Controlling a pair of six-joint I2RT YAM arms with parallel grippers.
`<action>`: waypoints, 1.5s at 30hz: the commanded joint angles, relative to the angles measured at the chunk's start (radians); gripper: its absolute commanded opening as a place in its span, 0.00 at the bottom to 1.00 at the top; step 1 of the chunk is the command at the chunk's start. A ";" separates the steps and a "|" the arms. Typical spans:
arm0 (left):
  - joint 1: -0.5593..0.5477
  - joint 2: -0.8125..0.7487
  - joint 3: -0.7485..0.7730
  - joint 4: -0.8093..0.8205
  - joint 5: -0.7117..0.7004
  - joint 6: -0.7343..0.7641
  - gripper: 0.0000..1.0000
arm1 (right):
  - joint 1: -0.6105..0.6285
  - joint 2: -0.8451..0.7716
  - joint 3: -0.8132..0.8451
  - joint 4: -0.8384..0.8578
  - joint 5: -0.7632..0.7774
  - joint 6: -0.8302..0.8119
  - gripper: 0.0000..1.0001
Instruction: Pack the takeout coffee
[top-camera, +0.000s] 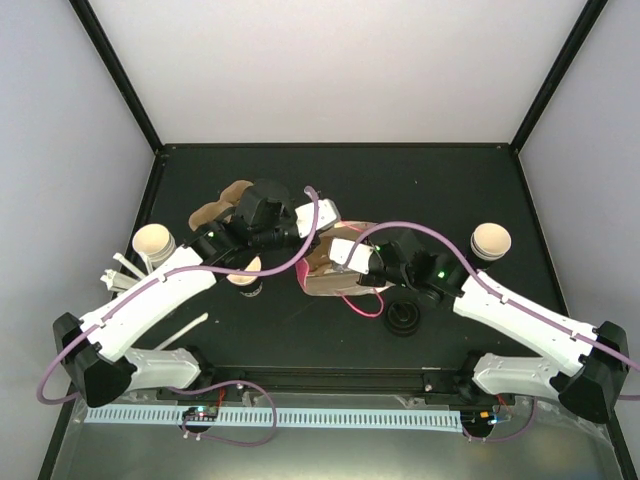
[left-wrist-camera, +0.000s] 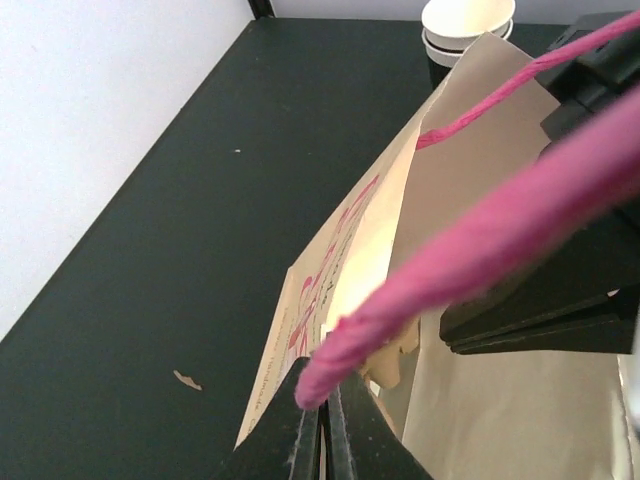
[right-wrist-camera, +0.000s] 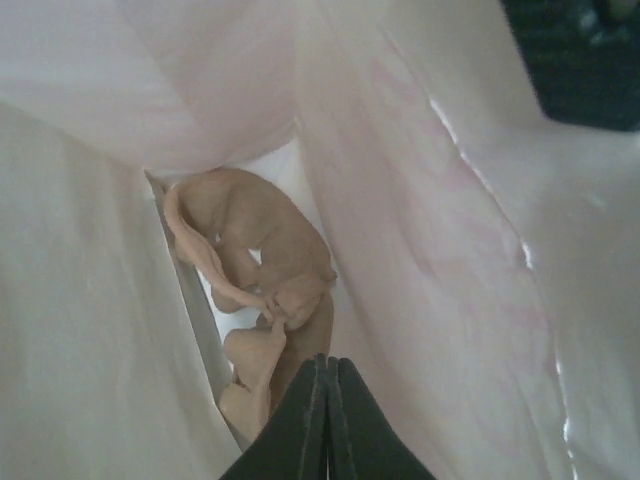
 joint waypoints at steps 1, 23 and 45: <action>0.001 -0.039 -0.019 0.015 0.030 0.022 0.02 | 0.015 0.021 -0.023 -0.093 -0.010 -0.200 0.01; -0.129 -0.183 -0.210 0.080 0.078 -0.044 0.02 | 0.206 0.112 -0.236 0.175 0.265 -0.009 0.01; -0.142 -0.190 -0.213 0.129 -0.043 -0.140 0.02 | 0.157 0.243 -0.285 0.610 0.427 -0.244 0.01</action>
